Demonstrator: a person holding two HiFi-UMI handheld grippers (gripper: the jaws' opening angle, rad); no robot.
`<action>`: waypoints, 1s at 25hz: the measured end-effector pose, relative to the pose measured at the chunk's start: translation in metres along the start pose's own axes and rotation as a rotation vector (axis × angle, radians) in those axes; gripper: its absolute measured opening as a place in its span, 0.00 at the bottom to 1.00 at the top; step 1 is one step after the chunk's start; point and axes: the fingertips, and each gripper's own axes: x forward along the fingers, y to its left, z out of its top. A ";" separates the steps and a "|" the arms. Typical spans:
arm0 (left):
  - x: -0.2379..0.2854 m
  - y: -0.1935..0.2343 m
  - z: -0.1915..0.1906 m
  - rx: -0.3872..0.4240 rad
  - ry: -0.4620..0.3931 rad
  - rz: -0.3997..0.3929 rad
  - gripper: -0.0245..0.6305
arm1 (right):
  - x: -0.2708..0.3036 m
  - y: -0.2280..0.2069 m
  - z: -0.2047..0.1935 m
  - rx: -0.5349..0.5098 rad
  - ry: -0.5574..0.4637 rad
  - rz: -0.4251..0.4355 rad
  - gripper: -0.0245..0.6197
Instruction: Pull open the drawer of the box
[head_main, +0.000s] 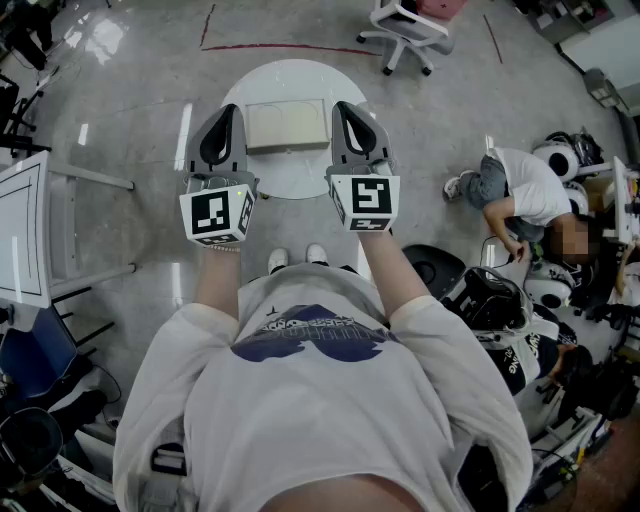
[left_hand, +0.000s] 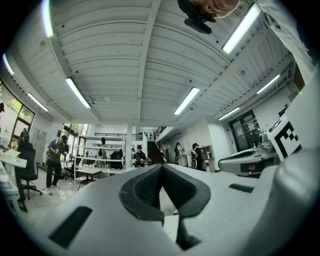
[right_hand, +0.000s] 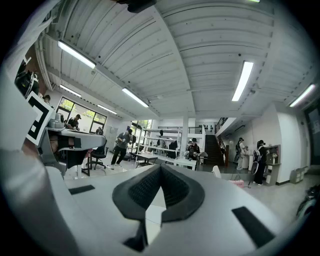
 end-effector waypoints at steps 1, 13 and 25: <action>0.002 0.000 0.000 0.001 -0.001 0.001 0.05 | 0.001 -0.001 0.000 -0.001 0.001 0.000 0.03; 0.002 0.002 0.001 0.000 -0.007 0.012 0.05 | 0.001 0.000 0.000 -0.021 0.001 0.009 0.03; -0.001 0.002 -0.001 -0.002 -0.003 0.017 0.05 | -0.003 -0.007 0.004 0.020 -0.047 0.000 0.03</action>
